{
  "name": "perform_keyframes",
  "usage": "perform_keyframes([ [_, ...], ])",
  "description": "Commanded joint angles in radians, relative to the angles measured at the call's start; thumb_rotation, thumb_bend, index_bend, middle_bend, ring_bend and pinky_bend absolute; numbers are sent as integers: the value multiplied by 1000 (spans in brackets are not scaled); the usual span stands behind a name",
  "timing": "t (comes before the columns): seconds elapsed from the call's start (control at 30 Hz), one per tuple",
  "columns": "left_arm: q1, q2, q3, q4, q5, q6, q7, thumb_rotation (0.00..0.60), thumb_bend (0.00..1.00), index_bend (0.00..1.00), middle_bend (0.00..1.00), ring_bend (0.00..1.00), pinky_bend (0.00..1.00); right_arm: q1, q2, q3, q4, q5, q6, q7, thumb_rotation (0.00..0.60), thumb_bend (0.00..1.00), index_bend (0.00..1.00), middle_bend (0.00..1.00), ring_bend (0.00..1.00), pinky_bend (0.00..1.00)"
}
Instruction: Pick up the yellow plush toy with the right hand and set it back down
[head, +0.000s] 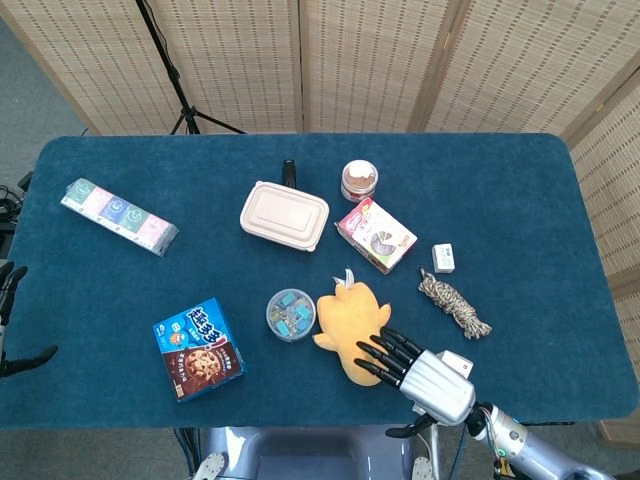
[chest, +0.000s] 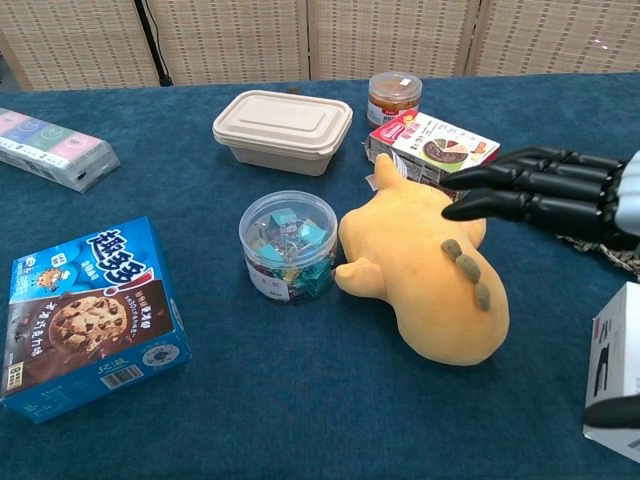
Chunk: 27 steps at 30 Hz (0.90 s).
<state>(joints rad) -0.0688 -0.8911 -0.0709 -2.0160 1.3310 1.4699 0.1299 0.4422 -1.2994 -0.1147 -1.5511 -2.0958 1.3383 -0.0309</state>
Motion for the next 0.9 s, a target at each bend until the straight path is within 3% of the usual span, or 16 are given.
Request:
perform_keyframes([
  [0.03, -3, -1, -1, -1, -5, -4, 4, 600, 0, 0, 0, 0, 0, 16, -30, -13, 27, -21, -10, 16, 241, 0, 0, 0, 0, 0],
  [0.53, -13, -15, -4, -5, -25, -12, 42, 600, 0, 0, 0, 0, 0, 106, -181, -55, 348, -61, 25, 202, 239, 0, 0, 0, 0, 0],
  [0.9, -20, -19, -9, -6, -42, -17, 52, 600, 0, 0, 0, 0, 0, 174, -296, -65, 520, -81, 70, 271, 237, 0, 0, 0, 0, 0],
])
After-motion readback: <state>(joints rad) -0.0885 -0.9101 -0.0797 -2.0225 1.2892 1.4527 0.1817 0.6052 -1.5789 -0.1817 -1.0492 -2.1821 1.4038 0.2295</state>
